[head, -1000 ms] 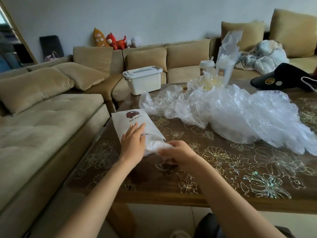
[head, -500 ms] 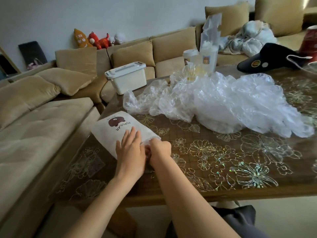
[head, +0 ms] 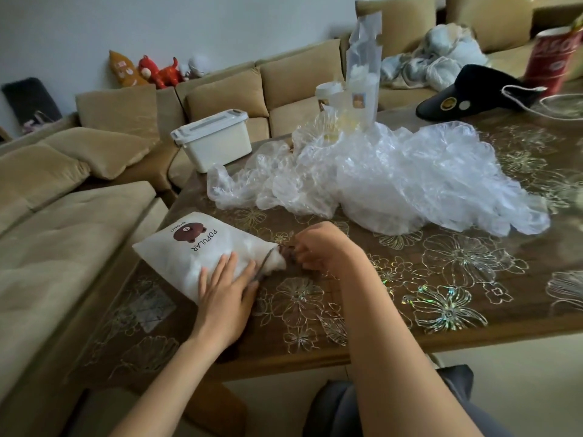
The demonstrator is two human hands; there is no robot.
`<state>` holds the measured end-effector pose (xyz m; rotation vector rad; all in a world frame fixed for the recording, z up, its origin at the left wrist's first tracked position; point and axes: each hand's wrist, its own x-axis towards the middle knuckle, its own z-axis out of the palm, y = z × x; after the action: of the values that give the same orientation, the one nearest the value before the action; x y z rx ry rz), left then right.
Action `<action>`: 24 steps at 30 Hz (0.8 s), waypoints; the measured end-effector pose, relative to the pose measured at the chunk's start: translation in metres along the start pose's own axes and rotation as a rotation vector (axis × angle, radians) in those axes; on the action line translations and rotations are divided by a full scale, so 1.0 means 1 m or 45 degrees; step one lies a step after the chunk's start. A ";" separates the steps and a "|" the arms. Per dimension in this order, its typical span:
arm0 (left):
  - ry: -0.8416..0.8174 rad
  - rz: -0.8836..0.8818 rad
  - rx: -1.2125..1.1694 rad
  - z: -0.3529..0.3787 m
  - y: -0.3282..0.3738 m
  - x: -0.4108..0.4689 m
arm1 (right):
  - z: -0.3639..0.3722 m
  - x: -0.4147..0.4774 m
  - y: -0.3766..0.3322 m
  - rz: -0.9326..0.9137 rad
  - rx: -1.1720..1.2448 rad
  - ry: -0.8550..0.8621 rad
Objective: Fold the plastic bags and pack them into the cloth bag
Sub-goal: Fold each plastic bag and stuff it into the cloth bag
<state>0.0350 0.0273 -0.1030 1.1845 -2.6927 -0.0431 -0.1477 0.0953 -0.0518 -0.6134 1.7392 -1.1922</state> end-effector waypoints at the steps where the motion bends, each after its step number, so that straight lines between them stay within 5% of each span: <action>1: 0.010 -0.008 -0.004 0.001 -0.004 0.003 | -0.009 -0.001 0.000 -0.041 -0.014 0.045; 9: 0.225 -0.260 0.025 0.005 -0.014 0.024 | -0.085 -0.037 -0.005 -0.296 -0.141 0.467; 13: 0.480 0.009 0.069 0.010 0.013 0.014 | -0.122 -0.049 -0.005 -0.490 -0.451 1.058; 18: 0.469 0.282 -0.201 0.018 0.084 0.014 | -0.132 -0.034 0.038 -0.278 -0.865 1.059; 24: 0.380 0.172 -0.297 0.028 0.092 0.021 | -0.134 -0.030 0.049 -0.683 -0.773 1.474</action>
<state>-0.0507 0.0729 -0.1172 0.8630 -2.4205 -0.1435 -0.2482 0.2003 -0.0684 -0.8534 3.1244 -1.5238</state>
